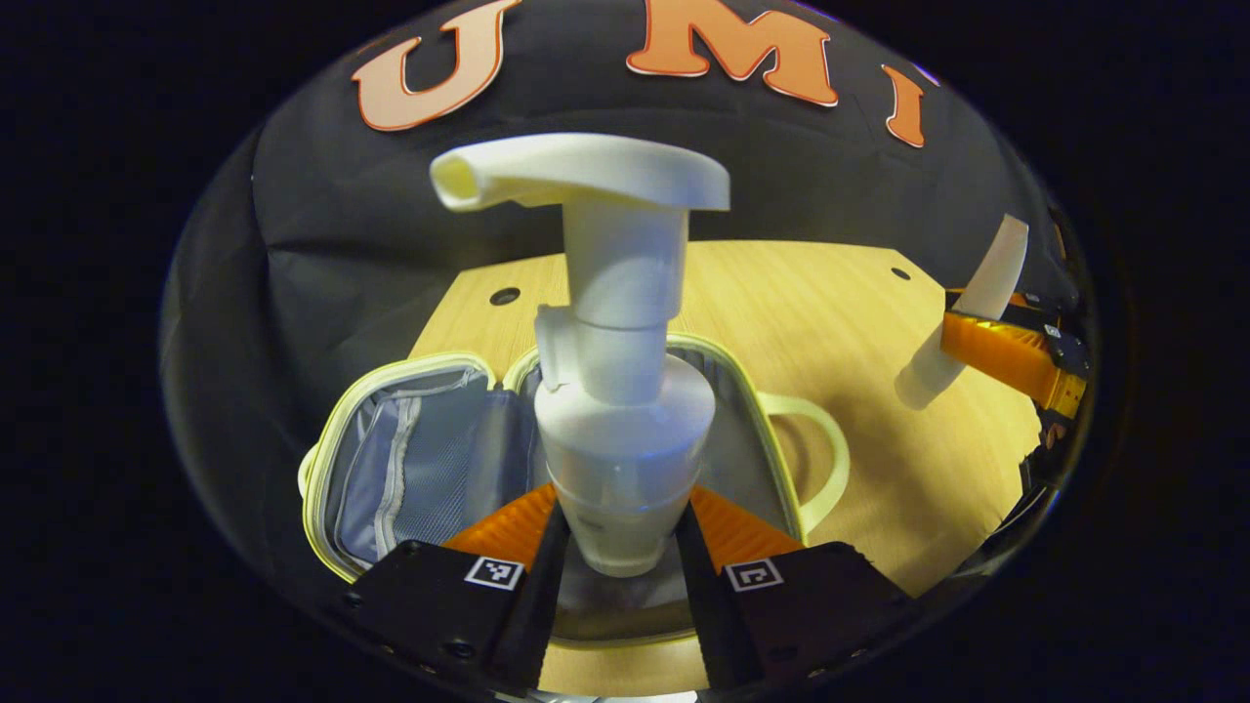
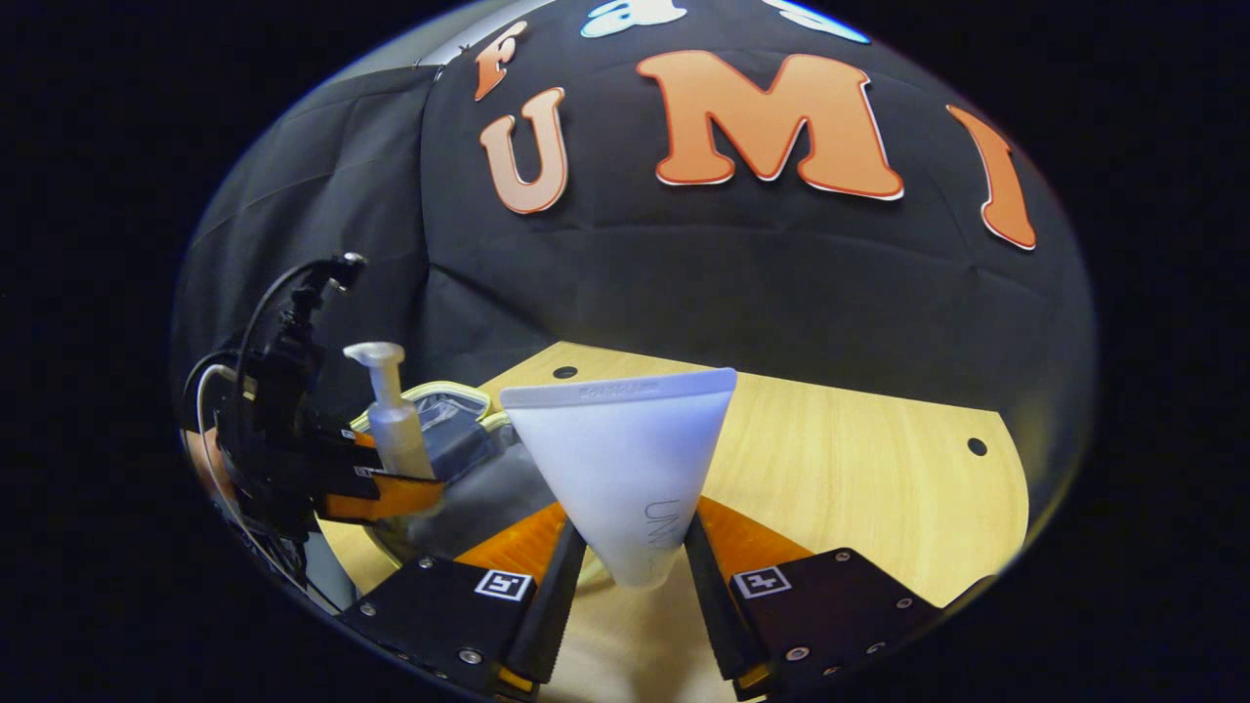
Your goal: First open the suitcase, pack the skin care products into it, and then close the suitcase.
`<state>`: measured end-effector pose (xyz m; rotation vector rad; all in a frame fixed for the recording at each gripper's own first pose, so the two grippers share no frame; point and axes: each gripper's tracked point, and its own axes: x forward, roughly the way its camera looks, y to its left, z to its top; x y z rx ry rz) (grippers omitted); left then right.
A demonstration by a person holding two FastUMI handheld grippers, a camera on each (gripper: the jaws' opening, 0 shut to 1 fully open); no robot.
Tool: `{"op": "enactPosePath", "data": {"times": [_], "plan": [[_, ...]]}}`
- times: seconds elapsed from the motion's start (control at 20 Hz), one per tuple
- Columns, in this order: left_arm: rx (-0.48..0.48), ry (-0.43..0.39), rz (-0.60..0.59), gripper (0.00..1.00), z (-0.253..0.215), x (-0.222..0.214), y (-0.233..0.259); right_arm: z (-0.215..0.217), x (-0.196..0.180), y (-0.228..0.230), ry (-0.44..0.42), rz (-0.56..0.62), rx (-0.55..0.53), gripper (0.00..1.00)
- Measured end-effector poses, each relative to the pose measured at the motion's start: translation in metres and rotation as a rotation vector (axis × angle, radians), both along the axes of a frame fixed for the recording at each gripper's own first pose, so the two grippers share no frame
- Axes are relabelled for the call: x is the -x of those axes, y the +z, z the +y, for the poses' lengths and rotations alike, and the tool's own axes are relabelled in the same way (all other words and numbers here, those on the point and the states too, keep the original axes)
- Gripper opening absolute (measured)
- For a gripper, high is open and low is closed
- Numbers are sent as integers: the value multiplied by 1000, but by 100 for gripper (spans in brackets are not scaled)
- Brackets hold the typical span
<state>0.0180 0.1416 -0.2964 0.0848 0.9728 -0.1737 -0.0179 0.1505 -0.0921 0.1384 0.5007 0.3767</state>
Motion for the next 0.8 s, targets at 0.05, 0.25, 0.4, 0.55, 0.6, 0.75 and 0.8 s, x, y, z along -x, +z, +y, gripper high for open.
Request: {"op": "enactPosePath", "data": {"times": [0.05,0.25,0.4,0.55,0.6,0.75,0.8], "plan": [[11,-8,31,60,2,2,-6,5,0,1,5,3,-2,61],[3,-35,175,60,14,12,-35,22,3,-1,5,36,-21,61],[-10,-12,281,60,21,17,-56,32,5,-2,0,60,-40,61],[-24,22,356,60,28,20,-74,36,6,-5,0,91,-32,55],[-21,36,368,61,28,20,-78,40,9,-6,3,106,-44,60],[-1,58,363,62,21,16,-73,48,7,-8,7,129,-45,60],[12,55,345,61,21,16,-73,50,7,-11,14,144,-43,60]]}}
